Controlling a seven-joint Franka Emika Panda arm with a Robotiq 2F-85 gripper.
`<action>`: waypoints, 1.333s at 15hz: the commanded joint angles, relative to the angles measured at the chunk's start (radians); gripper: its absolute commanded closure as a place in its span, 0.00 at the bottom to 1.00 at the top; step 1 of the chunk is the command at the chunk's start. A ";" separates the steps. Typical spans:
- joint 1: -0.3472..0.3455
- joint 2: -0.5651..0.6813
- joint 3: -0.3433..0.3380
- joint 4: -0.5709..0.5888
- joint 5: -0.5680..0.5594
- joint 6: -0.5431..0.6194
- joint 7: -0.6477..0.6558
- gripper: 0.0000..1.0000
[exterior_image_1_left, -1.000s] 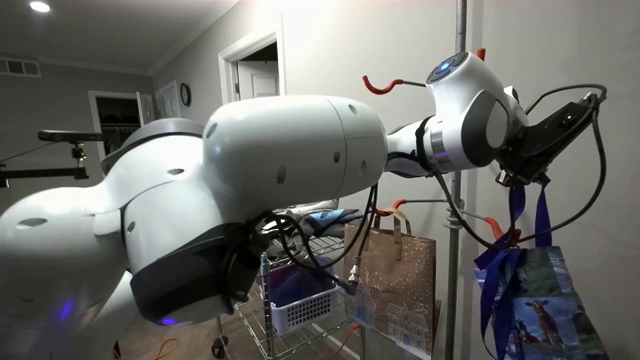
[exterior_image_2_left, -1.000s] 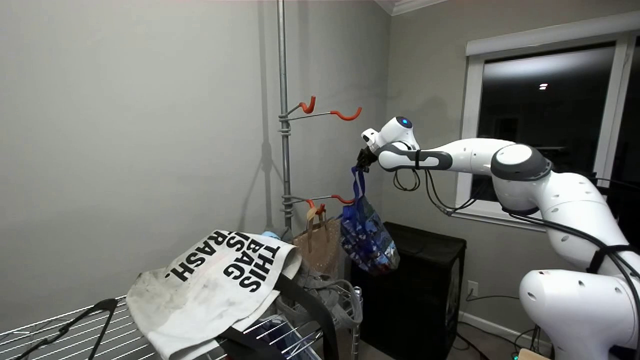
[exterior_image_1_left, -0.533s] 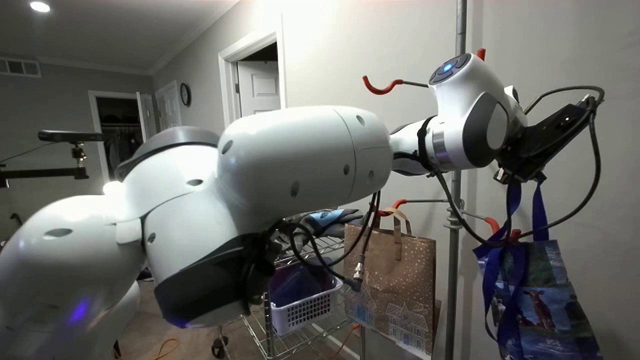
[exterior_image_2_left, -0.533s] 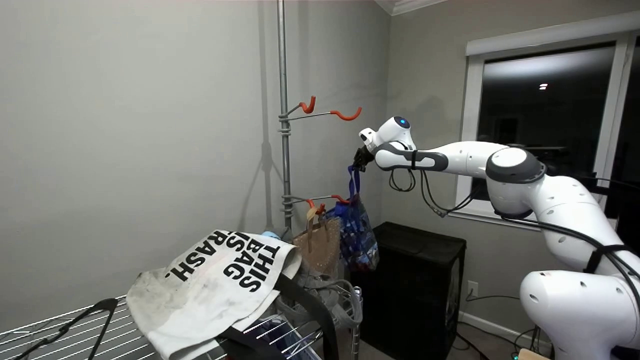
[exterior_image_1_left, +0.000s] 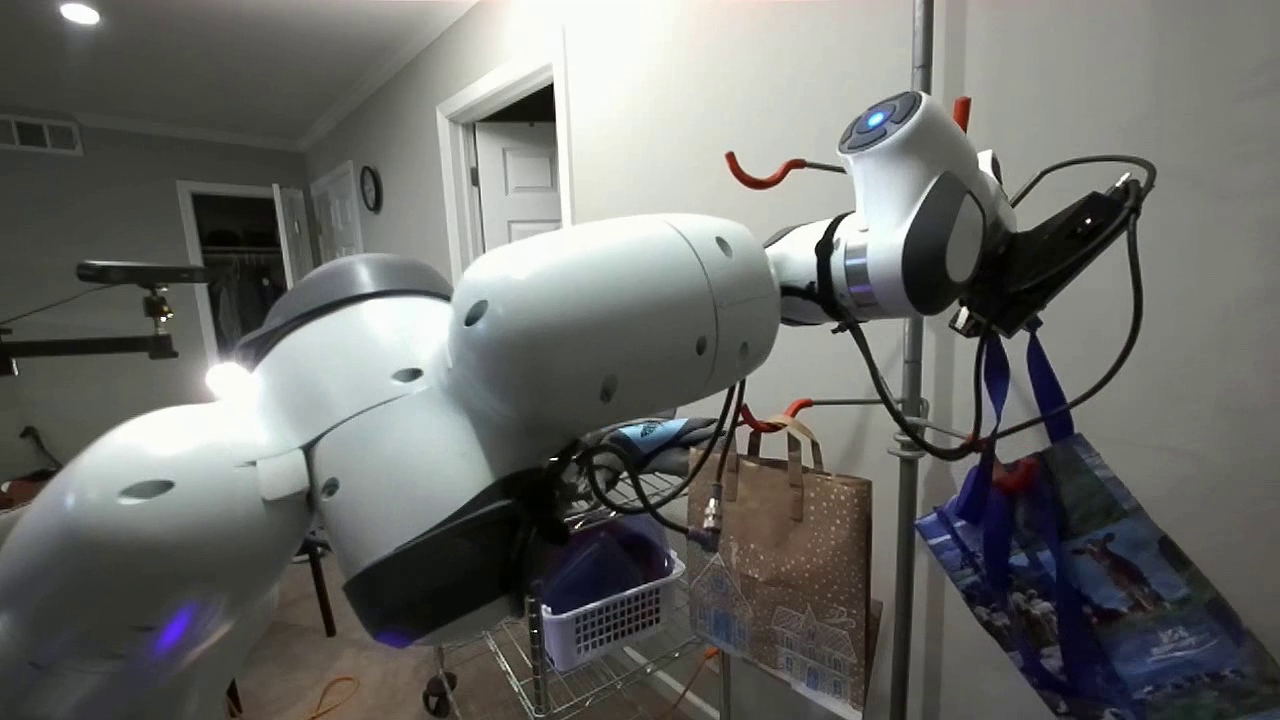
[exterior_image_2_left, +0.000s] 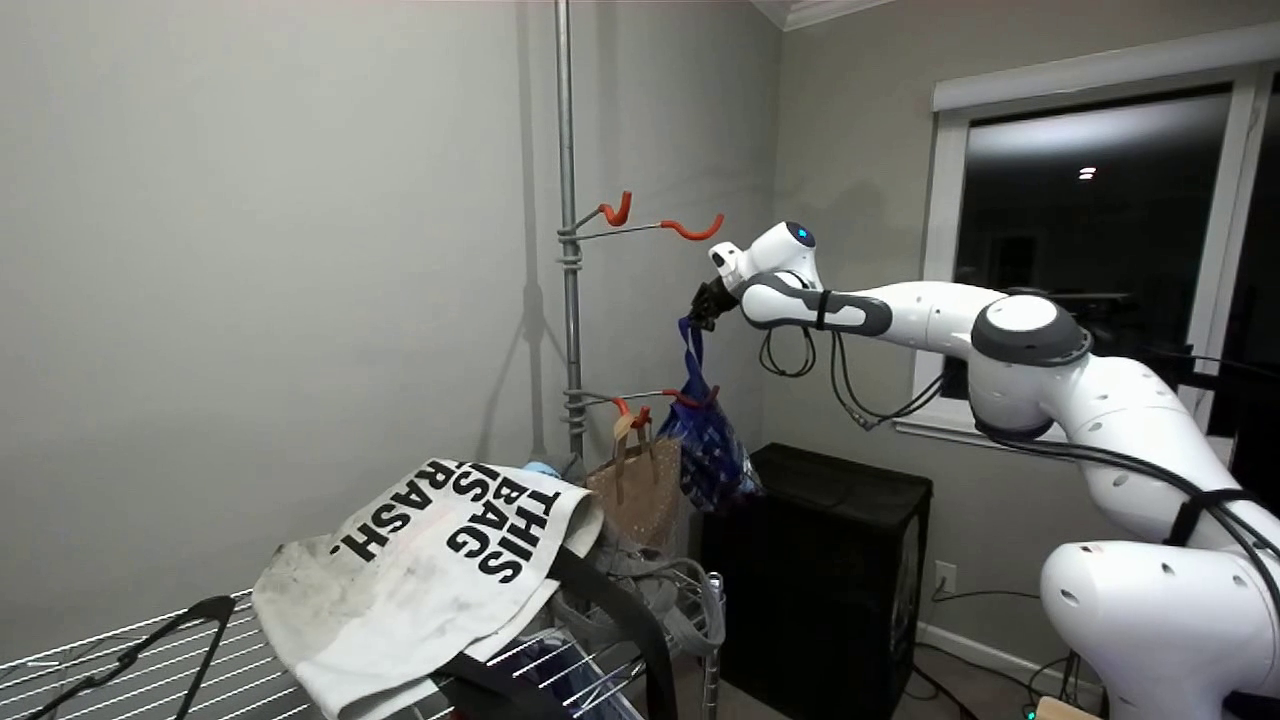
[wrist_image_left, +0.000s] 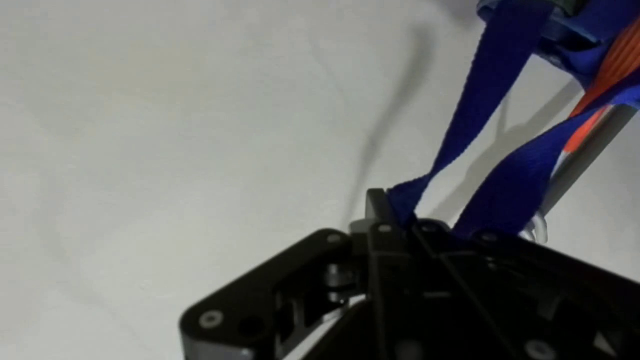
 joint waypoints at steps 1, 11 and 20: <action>-0.115 0.037 0.112 -0.132 0.043 -0.009 -0.067 0.77; -0.392 0.045 0.319 -0.389 0.039 0.010 -0.083 0.16; -0.671 0.154 0.456 -0.666 0.036 0.093 0.053 0.00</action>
